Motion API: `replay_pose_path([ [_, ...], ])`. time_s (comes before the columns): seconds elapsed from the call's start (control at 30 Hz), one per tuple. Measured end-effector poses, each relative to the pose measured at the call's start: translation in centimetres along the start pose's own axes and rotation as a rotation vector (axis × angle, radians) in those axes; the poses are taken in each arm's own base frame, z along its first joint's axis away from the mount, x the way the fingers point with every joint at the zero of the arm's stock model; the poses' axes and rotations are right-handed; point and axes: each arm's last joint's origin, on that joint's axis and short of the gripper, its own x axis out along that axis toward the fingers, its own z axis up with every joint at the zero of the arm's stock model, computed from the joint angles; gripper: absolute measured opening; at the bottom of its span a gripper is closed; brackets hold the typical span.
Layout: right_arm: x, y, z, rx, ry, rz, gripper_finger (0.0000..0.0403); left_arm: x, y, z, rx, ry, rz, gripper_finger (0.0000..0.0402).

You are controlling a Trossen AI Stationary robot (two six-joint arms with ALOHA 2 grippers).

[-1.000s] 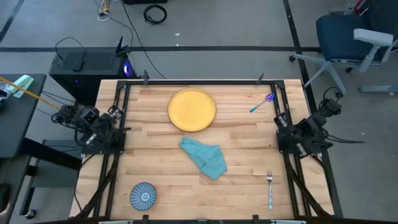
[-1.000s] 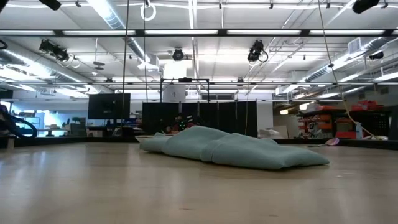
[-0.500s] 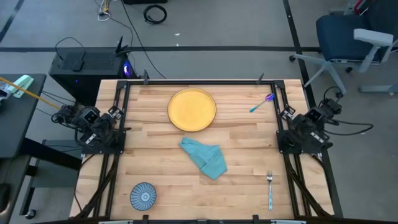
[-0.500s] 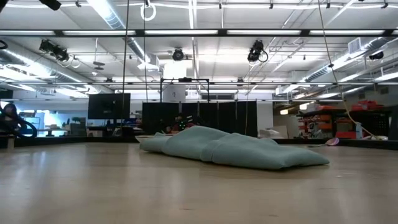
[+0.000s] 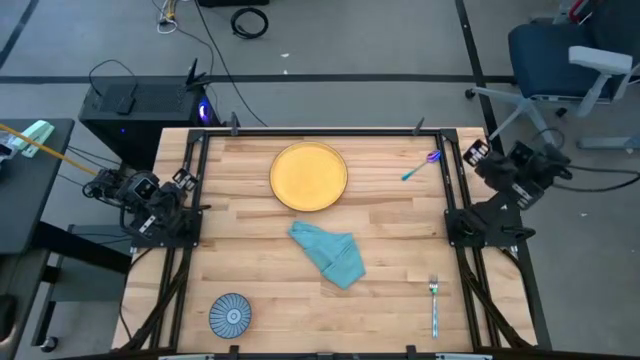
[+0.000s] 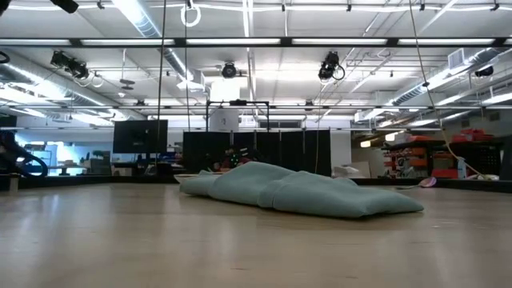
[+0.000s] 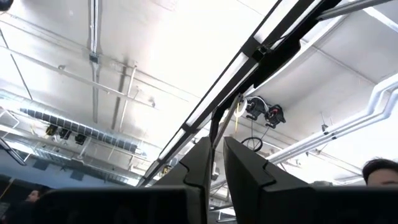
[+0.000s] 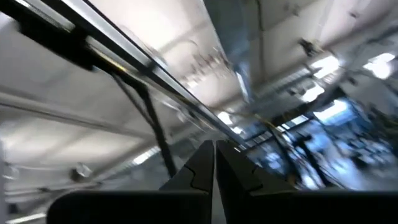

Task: Set table place
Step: Move the blue napkin to the middle left of the table

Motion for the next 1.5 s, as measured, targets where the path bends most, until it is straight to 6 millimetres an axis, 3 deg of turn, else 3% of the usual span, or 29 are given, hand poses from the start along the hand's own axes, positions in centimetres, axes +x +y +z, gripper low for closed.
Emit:
replay_pose_path([
  [0.23, 4.4, 1.3, 2.6, -0.058, 0.228, -0.538, 0.0022, 0.0, 0.0, 0.0, 0.0, 0.0, 0.0, 0.0048],
  [0.37, 5.9, 1.7, 2.4, -0.119, 0.362, -0.747, 0.0022, 0.0, 0.0, 0.0, -0.001, 0.002, 0.0, 0.0051],
  [0.5, 6.5, 1.5, 0.9, -0.091, 0.482, -0.929, 0.0022, 0.0, 0.0, 0.0, -0.004, 0.005, 0.0, 0.0052],
  [0.67, 7.1, 0.1, -3.1, -0.046, 0.748, -1.156, 0.0022, 0.0, 0.0, -0.1, -0.004, 0.007, 0.0, 0.0052],
  [0.8, 8.7, -1.8, -7.0, -0.031, 0.957, -1.232, 0.0022, 0.0, 0.0, -0.1, -0.004, 0.008, 0.001, 0.0055],
  [1.07, 11.7, -9.3, -14.6, 0.1, 1.301, -1.189, 0.0022, 0.0, 0.0, -0.2, -0.004, 0.017, 0.001, 0.0049],
  [1.17, 10.9, -12.0, -16.9, 0.153, 1.419, -1.255, 0.0022, 0.0, 0.0, -0.3, -0.007, 0.028, 0.002, 0.0049],
  [1.27, 9.4, -13.5, -19.4, 0.205, 1.508, -1.277, 0.0022, 0.0, 0.0, -0.3, -0.026, 0.035, 0.003, 0.0052],
  [1.37, 8.0, -13.8, -22.4, 0.309, 1.558, -1.213, 0.0022, 0.0, 0.0, -0.4, -0.032, 0.044, 0.003, 0.0052],
  [1.5, 7.8, -12.3, -25.3, 0.383, 1.505, -1.143, 0.0022, 0.0, 0.0, -0.5, -0.042, 0.051, 0.004, 0.0048],
])
